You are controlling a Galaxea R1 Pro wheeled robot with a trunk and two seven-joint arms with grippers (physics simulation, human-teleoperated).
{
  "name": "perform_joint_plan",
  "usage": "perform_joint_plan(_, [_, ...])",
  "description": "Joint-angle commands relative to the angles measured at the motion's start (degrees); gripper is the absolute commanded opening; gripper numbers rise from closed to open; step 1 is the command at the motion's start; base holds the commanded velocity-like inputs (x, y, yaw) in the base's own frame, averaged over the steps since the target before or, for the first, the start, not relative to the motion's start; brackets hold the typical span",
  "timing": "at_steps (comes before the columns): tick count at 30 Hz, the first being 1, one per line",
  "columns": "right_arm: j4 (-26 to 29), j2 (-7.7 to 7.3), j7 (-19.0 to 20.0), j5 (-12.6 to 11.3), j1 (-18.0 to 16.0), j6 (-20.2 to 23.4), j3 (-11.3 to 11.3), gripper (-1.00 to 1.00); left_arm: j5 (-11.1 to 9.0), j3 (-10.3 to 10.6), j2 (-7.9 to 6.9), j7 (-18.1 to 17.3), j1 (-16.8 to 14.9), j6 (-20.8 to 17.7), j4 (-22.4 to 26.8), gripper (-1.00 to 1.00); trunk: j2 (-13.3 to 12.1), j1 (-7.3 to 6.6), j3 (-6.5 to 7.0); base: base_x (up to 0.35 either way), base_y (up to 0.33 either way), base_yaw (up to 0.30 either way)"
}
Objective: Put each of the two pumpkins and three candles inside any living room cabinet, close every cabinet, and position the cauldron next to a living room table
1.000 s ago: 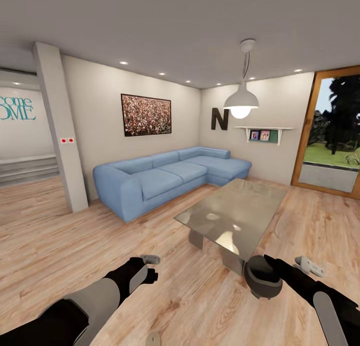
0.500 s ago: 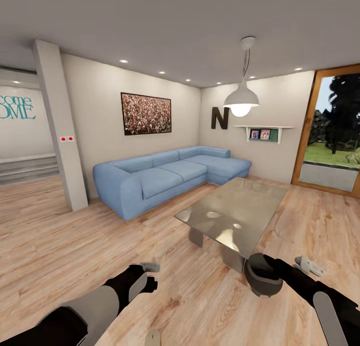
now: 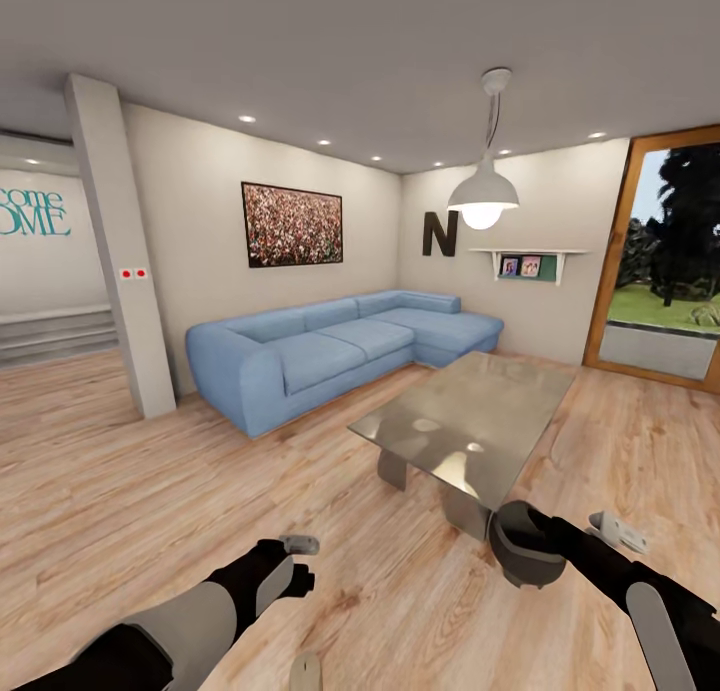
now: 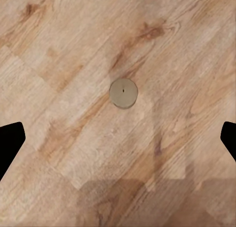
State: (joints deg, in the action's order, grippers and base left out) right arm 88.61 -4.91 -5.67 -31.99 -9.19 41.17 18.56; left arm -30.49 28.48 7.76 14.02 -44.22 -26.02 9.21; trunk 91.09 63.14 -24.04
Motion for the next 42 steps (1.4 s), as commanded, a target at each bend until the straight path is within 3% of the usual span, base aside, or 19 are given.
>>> perform_joint_plan(1, [0.1,-0.02,-0.6,-0.6,0.0,0.2,0.0,1.00,-0.6,0.4,-0.02,0.4,0.0,-0.2,0.1,1.00,0.5,0.22,-0.25,0.000,0.000,0.000])
perform_joint_plan(42, [0.1,0.07,-0.6,-0.6,0.0,0.2,-0.1,1.00,-0.4,0.4,-0.03,0.0,0.0,-0.3,0.2,1.00,16.9,9.23,-7.61,0.000,0.000,0.000])
